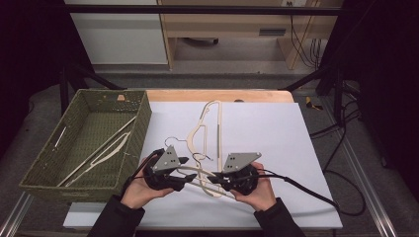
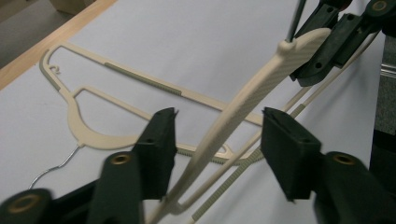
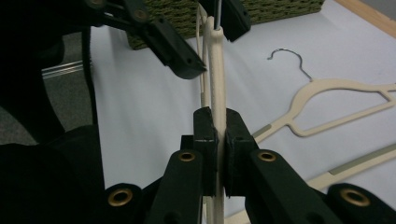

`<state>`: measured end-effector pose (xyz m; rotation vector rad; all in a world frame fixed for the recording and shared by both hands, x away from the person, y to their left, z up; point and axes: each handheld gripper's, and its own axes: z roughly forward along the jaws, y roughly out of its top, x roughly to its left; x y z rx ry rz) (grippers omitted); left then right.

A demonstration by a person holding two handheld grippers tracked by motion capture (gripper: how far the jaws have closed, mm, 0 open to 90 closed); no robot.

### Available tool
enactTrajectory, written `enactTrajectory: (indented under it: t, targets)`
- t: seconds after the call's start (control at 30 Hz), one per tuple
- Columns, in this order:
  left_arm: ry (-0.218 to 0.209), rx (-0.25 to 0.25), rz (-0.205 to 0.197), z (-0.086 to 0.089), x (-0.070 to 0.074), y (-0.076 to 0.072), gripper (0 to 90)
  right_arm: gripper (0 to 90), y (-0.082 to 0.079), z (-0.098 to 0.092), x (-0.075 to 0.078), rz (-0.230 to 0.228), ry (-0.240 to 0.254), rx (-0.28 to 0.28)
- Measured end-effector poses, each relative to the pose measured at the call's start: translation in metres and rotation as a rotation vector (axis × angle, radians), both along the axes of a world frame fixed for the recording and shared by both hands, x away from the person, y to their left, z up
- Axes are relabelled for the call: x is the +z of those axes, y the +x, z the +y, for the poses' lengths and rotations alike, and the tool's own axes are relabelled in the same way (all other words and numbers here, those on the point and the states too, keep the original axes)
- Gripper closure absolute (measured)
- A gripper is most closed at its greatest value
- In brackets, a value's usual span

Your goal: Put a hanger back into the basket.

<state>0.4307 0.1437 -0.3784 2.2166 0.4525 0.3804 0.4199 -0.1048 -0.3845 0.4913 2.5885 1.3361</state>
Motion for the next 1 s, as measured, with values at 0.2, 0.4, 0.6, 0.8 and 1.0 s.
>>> enactTrajectory:
  t: [0.2,0.4,0.6,0.8,1.0]
  targets:
    - [0.060,-0.015,0.026,0.000,-0.003,0.001,67.4,86.2,0.001,0.002,-0.002,0.025,-0.005,0.019]
    - [0.099,-0.057,0.055,-0.004,-0.001,-0.004,76.9,78.9,0.002,-0.001,-0.001,-0.003,-0.030,-0.028]
    - [0.045,-0.113,0.096,-0.008,0.006,-0.011,85.1,58.3,0.002,-0.006,0.003,-0.087,0.007,-0.097]
    - [0.022,-0.062,0.075,-0.006,0.011,-0.015,86.1,40.8,0.001,-0.020,0.013,-0.134,0.068,-0.161]
    - [-0.043,0.040,0.049,0.010,0.022,-0.014,86.1,32.0,0.004,-0.039,0.019,-0.132,0.122,-0.237]
